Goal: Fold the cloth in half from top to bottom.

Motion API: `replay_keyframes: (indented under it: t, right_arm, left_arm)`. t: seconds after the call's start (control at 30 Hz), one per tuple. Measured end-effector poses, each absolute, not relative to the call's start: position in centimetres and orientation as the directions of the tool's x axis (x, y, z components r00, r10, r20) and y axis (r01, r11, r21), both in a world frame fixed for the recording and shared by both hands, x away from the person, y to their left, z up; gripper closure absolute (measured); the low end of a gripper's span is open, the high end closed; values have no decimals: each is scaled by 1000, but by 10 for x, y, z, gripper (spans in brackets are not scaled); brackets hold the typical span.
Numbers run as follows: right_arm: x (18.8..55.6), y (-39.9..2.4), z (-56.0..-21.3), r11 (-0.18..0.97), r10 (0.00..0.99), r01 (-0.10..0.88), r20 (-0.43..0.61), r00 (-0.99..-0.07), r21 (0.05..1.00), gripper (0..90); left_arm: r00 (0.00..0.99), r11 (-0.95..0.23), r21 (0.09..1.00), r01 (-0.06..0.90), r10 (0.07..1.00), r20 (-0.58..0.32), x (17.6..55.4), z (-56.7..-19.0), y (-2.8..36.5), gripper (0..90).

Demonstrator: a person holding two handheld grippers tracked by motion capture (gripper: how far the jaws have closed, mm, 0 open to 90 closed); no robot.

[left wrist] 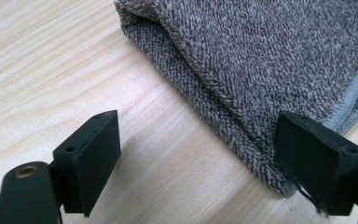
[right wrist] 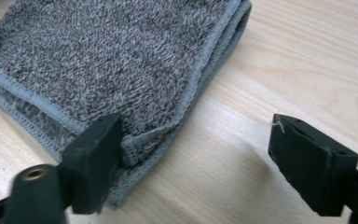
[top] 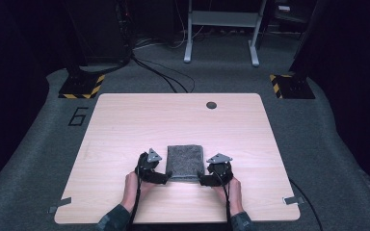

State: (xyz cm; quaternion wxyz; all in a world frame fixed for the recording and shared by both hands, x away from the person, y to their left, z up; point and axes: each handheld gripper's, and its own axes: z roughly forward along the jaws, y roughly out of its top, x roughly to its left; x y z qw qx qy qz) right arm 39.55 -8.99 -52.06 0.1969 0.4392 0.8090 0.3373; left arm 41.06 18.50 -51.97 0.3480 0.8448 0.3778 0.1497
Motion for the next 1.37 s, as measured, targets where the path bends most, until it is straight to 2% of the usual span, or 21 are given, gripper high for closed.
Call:
replay_keyframes:
  t: [0.33,0.57,0.93,1.1,1.37]
  right_arm:
    - [383,-116,-499,315,850,550,28,-527,773,141]
    - [364,-161,-488,256,891,543,22,-453,800,141]
    - [350,-236,-518,146,961,619,39,-275,772,141]
    - [350,-247,-527,130,968,631,40,-247,765,139]
    - [357,-245,-529,170,966,653,6,-257,738,113]
  left_arm:
    - [629,-405,750,524,777,-20,399,-501,211,104]
    - [561,-347,768,538,827,-19,390,-497,247,100]
    - [436,-284,734,617,900,-18,370,-520,307,95]
    - [401,-264,732,627,916,-13,368,-527,316,86]
    - [392,-270,732,626,920,4,369,-531,316,66]
